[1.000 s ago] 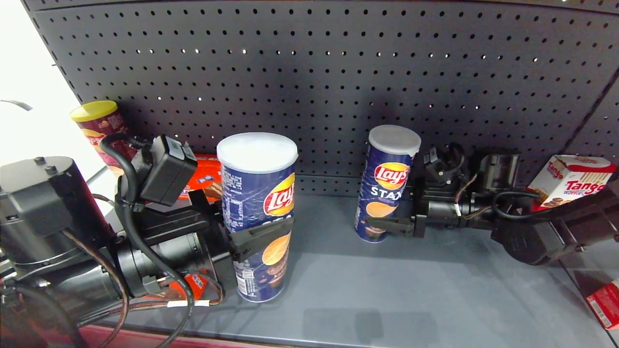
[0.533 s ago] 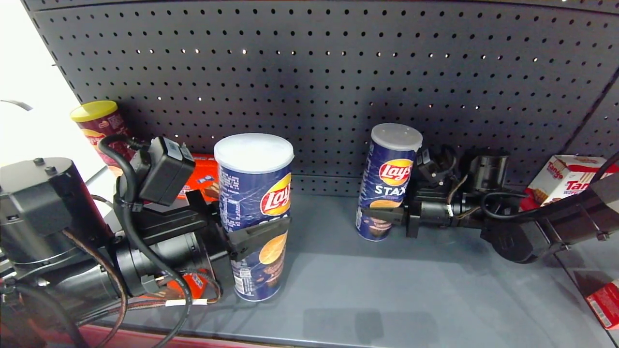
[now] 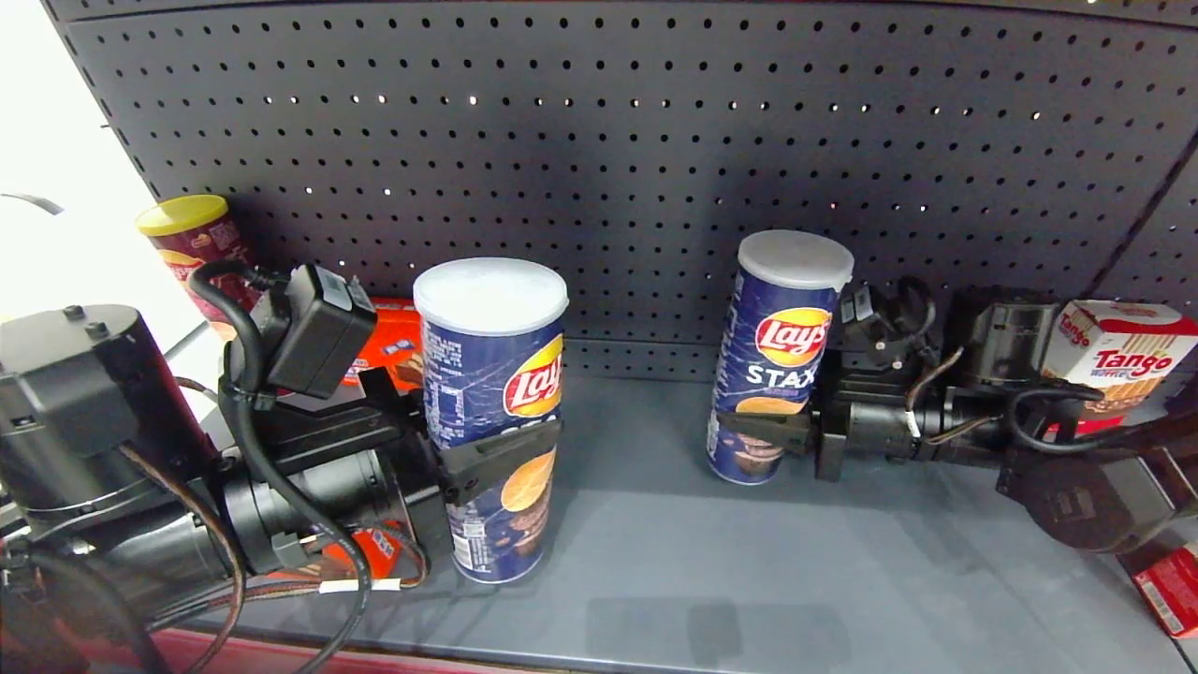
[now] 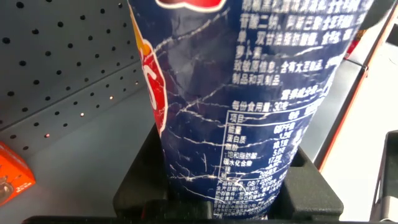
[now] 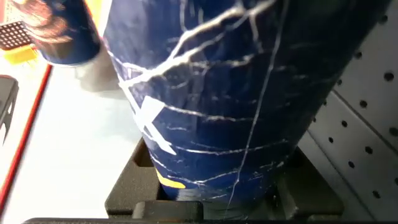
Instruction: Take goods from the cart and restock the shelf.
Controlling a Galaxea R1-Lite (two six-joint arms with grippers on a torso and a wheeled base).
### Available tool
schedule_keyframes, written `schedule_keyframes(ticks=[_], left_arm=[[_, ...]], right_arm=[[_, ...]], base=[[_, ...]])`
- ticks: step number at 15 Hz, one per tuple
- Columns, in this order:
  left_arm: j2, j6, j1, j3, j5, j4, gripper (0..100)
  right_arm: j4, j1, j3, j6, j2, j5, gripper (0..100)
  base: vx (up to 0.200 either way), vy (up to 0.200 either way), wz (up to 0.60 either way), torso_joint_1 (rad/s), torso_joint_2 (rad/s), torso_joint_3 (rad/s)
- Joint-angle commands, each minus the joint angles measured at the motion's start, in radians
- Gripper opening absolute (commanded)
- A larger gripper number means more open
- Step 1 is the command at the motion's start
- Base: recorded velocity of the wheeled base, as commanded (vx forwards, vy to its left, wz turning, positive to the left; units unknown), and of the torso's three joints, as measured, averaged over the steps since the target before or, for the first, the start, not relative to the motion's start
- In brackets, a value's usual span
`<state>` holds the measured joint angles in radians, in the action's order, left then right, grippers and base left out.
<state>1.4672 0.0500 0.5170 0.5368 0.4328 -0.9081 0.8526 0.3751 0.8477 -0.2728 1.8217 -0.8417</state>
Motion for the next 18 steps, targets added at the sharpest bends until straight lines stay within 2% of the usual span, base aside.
schedule_keyframes(ticks=[1, 2, 4, 6, 7, 12, 18], left_arm=[[-0.001, 0.001, 0.000, 0.002, 0.000, 0.000, 0], [-0.001, -0.001, 0.000, 0.003, 0.000, 0.000, 0], [-0.001, -0.001, -0.002, 0.002, 0.000, 0.000, 0], [-0.001, -0.001, -0.002, 0.000, 0.000, 0.000, 0], [0.001, -0.001, -0.003, 0.000, 0.000, 0.000, 0], [-0.001, 0.001, -0.003, -0.001, -0.002, 0.000, 0], [-0.001, 0.001, -0.018, -0.003, 0.000, 0.000, 0]], right_arm=[[0.026, 0.028, -0.108, 0.000, -0.107, 0.021, 0], [0.114, 0.048, -0.223, 0.000, -0.153, 0.052, 0], [0.206, 0.114, -0.355, 0.009, -0.205, 0.147, 0], [0.221, 0.143, -0.400, 0.026, -0.231, 0.171, 0], [0.227, 0.202, -0.470, 0.055, -0.286, 0.219, 0], [0.342, 0.208, -0.567, 0.055, -0.242, 0.236, 0], [0.425, 0.208, -0.558, 0.053, -0.130, 0.236, 0]], base=[[0.000, 0.000, 0.00, 0.000, 0.00, 0.000], [0.000, 0.000, 0.00, 0.000, 0.00, 0.000], [0.000, 0.000, 0.00, 0.000, 0.00, 0.000], [0.000, 0.000, 0.00, 0.000, 0.00, 0.000], [0.000, 0.000, 0.00, 0.000, 0.00, 0.000], [0.000, 0.000, 0.00, 0.000, 0.00, 0.000], [0.000, 0.000, 0.00, 0.000, 0.00, 0.000]])
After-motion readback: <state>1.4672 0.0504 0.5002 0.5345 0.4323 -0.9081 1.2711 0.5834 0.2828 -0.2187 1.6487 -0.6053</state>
